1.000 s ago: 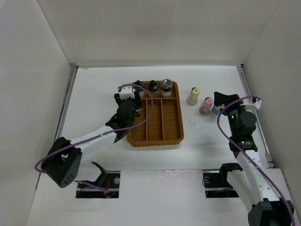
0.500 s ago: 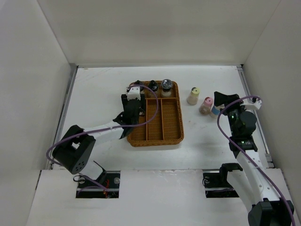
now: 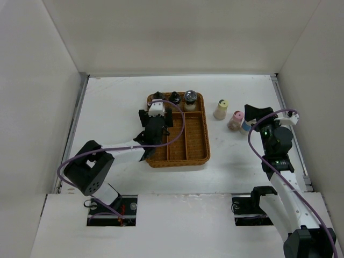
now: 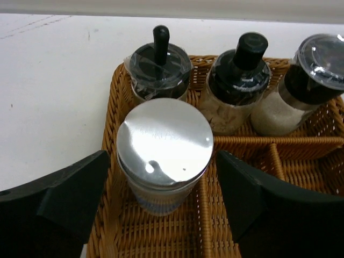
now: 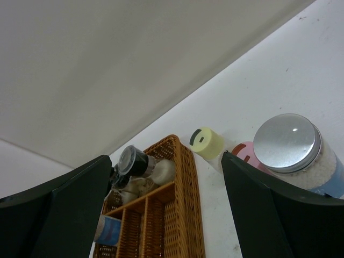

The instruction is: Organize the condiment bottles

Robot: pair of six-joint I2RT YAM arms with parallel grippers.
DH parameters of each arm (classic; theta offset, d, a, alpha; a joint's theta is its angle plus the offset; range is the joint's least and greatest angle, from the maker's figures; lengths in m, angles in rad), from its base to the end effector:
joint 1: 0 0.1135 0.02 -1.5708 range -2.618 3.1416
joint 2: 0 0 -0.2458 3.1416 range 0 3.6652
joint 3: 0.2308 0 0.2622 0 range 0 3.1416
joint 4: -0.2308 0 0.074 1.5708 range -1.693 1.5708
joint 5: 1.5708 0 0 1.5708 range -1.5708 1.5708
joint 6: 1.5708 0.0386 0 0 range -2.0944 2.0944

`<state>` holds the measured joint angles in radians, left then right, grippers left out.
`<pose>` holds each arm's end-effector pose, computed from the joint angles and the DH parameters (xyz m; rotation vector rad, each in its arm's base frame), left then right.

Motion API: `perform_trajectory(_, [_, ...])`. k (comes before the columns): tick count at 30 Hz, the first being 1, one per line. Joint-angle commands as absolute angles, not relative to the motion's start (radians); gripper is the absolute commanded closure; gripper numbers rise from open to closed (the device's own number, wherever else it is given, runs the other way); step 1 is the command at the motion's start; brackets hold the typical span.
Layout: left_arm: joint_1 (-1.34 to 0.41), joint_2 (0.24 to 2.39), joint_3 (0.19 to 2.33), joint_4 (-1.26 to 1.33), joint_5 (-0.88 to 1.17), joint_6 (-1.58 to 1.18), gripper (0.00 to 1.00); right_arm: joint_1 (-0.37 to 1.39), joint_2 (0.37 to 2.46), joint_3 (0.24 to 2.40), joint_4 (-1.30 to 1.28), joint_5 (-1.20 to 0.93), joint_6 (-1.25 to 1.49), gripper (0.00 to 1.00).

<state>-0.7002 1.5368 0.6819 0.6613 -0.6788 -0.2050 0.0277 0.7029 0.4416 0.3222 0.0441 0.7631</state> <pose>0.2653 -0.1919 0.1859 -0.0605 1.7205 -0.0701 0.2069 0.0040 0.2712 0.5870 1.4235 0.5989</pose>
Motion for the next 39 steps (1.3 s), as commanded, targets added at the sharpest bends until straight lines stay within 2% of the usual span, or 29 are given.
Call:
perform_trajectory(1, [-0.729, 1.479, 0.646, 0.729, -0.756, -0.210, 0.15, 0.038, 0.707, 0.440, 0.383, 0.034, 0.755, 0.09])
perform_trajectory(2, [-0.737, 1.471, 0.640, 0.729, -0.768, -0.210, 0.11, 0.038, 0.707, 0.440, 0.383, 0.034, 0.752, 0.09])
perform_trajectory(3, [-0.745, 1.463, 0.637, 0.729, -0.778, -0.209, 0.03, 0.038, 0.707, 0.440, 0.382, 0.037, 0.747, 0.10])
perform_trajectory(4, [-0.752, 1.456, 0.635, 0.729, -0.784, -0.204, 0.00, 0.038, 0.707, 0.440, 0.379, 0.041, 0.744, 0.10])
perform_trajectory(7, [-0.762, 1.411, 0.627, 0.732, -0.798, -0.202, 0.00, 0.038, 0.707, 0.442, 0.379, 0.043, 0.738, 0.16])
perform_trajectory(13, [-0.823, 1.197, 0.611, 0.712, -0.807, -0.207, 0.00, 0.065, 0.718, 0.469, 0.348, 0.043, 0.701, 0.61])
perform_trajectory(15, [-0.867, 1.103, 0.594, 0.703, -0.821, -0.201, 0.00, 0.088, 0.726, 0.488, 0.324, 0.055, 0.674, 0.70])
perform_trajectory(17, [-0.907, 1.022, 0.556, 0.689, -0.812, -0.215, 0.00, 0.110, 0.738, 0.505, 0.293, 0.087, 0.643, 0.72])
perform_trajectory(18, [-0.926, 0.981, 0.533, 0.675, -0.801, -0.236, 0.02, 0.123, 0.747, 0.512, 0.279, 0.118, 0.626, 0.72])
perform_trajectory(19, [-0.952, 0.942, 0.508, 0.652, -0.779, -0.267, 0.09, 0.136, 0.758, 0.517, 0.266, 0.153, 0.608, 0.70])
perform_trajectory(20, [-0.979, 0.907, 0.485, 0.623, -0.760, -0.302, 0.21, 0.148, 0.764, 0.522, 0.247, 0.196, 0.588, 0.65])
perform_trajectory(22, [-1.018, 0.852, 0.439, 0.574, -0.738, -0.369, 0.50, 0.165, 0.755, 0.538, 0.186, 0.299, 0.557, 0.47])
perform_trajectory(23, [-1.031, 0.829, 0.411, 0.563, -0.732, -0.396, 0.56, 0.172, 0.743, 0.548, 0.157, 0.349, 0.546, 0.38])
perform_trajectory(24, [-1.042, 0.807, 0.378, 0.564, -0.721, -0.417, 0.59, 0.183, 0.732, 0.560, 0.128, 0.391, 0.534, 0.30])
perform_trajectory(26, [-1.047, 0.782, 0.316, 0.577, -0.681, -0.452, 0.59, 0.196, 0.729, 0.595, 0.069, 0.464, 0.500, 0.19])
perform_trajectory(30, [-1.010, 0.775, 0.216, 0.670, -0.600, -0.498, 0.58, 0.196, 0.823, 0.687, -0.063, 0.598, 0.453, 0.09])
perform_trajectory(35, [-0.937, 0.813, 0.154, 0.805, -0.487, -0.526, 0.55, 0.197, 0.994, 0.807, -0.167, 0.650, 0.416, 0.04])
perform_trajectory(39, [-0.926, 0.778, 0.107, 0.813, -0.434, -0.584, 0.52, 0.186, 1.045, 0.851, -0.192, 0.713, 0.382, 0.03])
